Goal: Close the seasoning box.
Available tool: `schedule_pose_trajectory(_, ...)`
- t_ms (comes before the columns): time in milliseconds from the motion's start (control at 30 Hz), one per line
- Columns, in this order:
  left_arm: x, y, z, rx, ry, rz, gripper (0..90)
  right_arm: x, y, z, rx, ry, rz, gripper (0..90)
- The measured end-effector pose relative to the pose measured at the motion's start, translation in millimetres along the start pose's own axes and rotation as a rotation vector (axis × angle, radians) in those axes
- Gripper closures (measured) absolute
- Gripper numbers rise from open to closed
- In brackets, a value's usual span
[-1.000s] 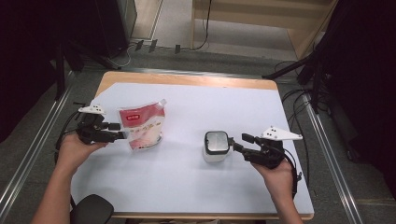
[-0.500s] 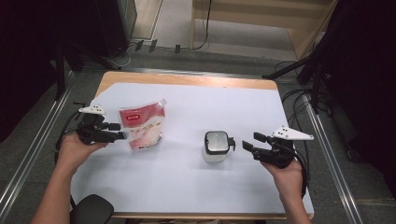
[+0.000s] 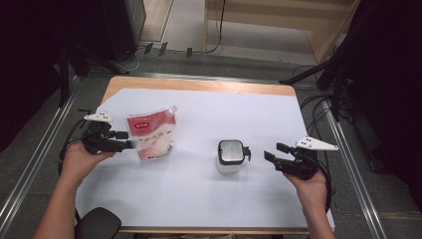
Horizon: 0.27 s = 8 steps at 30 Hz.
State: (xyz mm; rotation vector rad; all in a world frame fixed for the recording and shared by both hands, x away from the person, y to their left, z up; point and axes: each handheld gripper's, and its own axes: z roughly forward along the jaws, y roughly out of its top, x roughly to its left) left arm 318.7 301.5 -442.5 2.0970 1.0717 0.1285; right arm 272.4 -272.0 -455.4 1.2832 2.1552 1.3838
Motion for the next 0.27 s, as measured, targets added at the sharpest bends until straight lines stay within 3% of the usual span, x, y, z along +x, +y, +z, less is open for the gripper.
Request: schedule_pose_trajectory(267, 0.6, -0.3, 1.5, 0.0, -0.001, -0.007, 41.7, -2.5, -1.5, 1.4, 0.007, -0.01, 0.005, 36.6)
